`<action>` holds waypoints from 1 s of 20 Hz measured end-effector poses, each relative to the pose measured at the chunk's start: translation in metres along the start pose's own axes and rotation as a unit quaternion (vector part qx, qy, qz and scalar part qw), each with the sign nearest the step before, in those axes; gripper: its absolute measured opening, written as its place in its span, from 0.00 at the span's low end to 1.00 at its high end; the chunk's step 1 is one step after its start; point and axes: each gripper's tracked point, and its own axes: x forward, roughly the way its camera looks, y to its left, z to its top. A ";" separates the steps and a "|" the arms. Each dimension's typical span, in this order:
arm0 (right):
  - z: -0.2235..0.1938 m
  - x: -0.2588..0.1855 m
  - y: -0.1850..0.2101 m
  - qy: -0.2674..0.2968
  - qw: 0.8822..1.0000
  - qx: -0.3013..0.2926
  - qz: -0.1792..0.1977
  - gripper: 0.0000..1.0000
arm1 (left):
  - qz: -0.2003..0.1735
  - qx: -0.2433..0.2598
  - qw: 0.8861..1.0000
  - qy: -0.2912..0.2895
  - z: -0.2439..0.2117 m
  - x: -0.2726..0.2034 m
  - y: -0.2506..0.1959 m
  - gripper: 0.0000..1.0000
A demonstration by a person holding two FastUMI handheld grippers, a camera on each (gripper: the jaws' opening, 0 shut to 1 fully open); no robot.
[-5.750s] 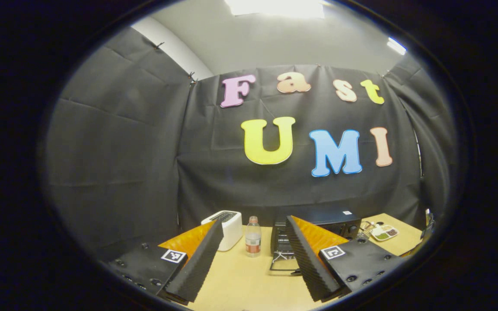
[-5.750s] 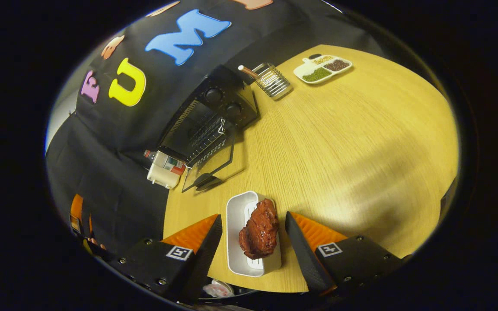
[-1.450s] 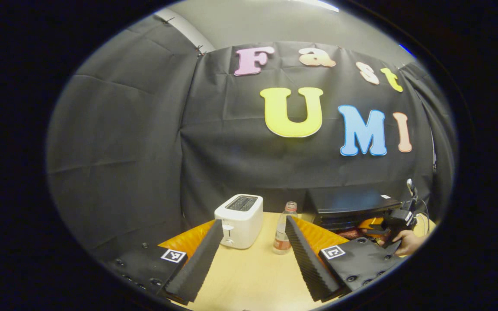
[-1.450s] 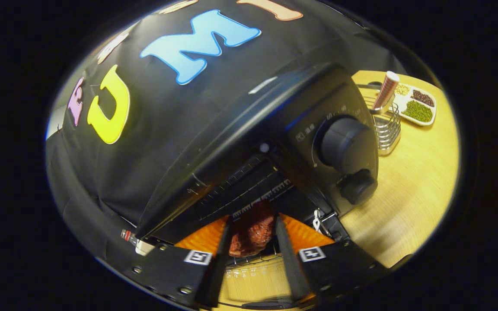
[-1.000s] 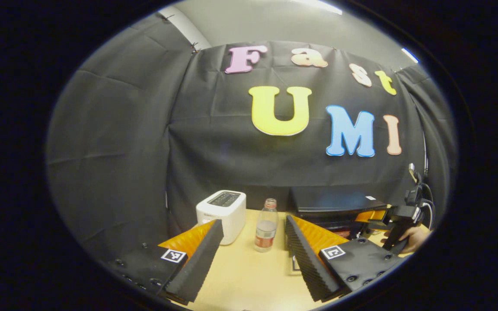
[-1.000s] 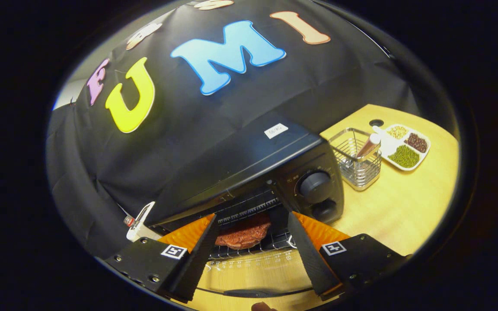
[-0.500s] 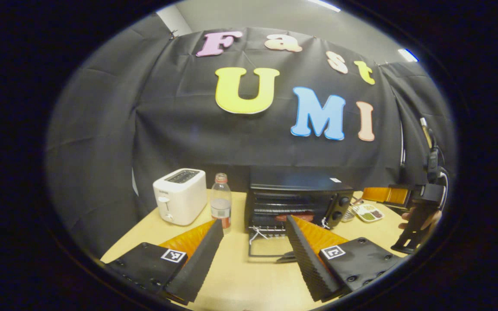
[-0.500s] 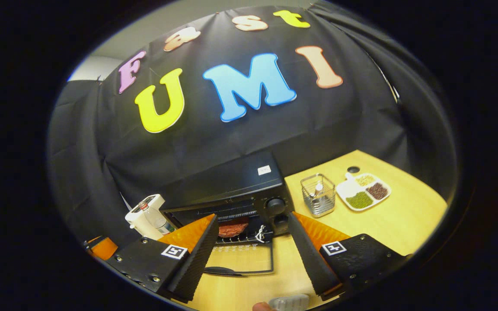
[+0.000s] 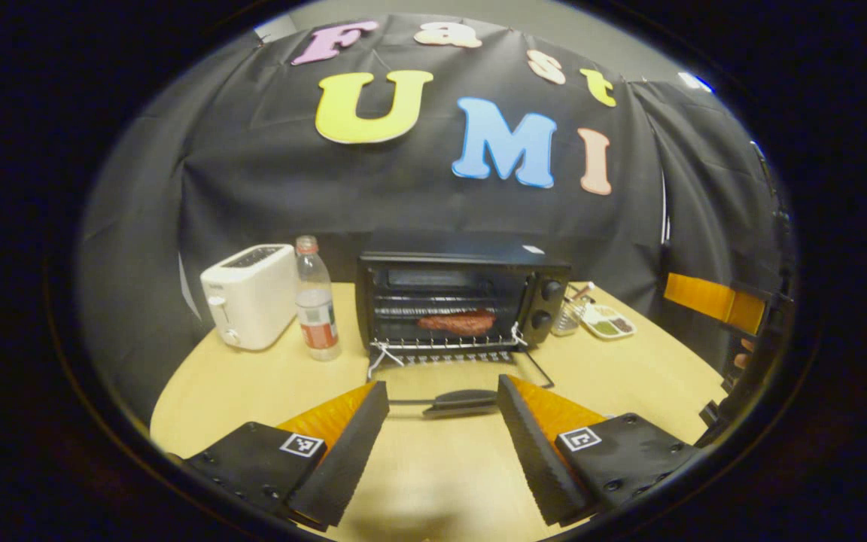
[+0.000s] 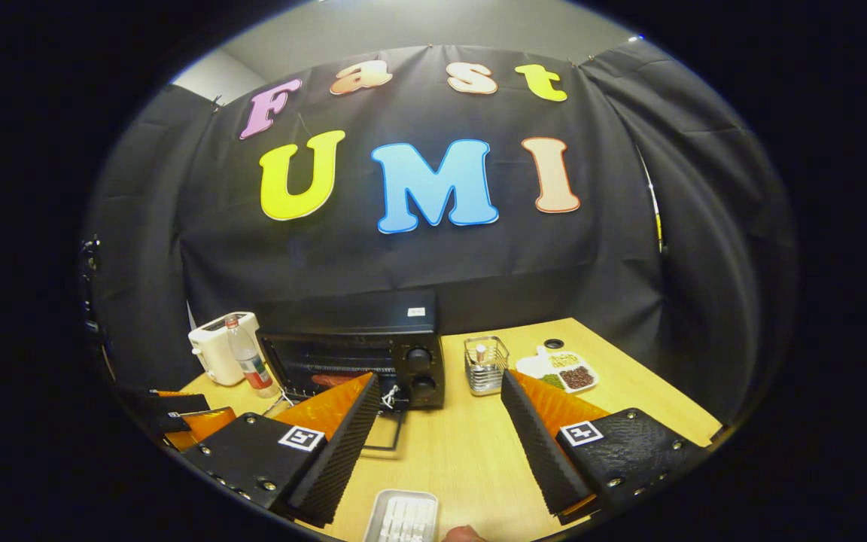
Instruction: Open the electric oven with the left hand, put the food in, and close the electric oven.
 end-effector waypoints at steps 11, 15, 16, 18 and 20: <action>-0.012 -0.048 -0.063 0.014 0.997 -0.031 -0.073 0.98 | -0.008 -0.019 0.991 0.136 -0.085 0.068 -0.023 0.98; -0.015 -0.055 -0.081 0.024 0.995 -0.023 -0.098 0.98 | -0.012 -0.015 0.987 0.160 -0.097 0.088 -0.033 0.98; -0.017 -0.057 -0.085 0.029 0.994 -0.021 -0.104 0.98 | -0.011 -0.017 0.986 0.164 -0.099 0.093 -0.035 1.00; -0.016 -0.059 -0.093 0.031 0.993 -0.018 -0.115 0.98 | -0.008 -0.021 0.985 0.173 -0.104 0.100 -0.037 0.98; -0.014 -0.061 -0.099 0.029 0.992 -0.018 -0.123 0.98 | -0.005 -0.020 0.983 0.180 -0.108 0.109 -0.037 0.98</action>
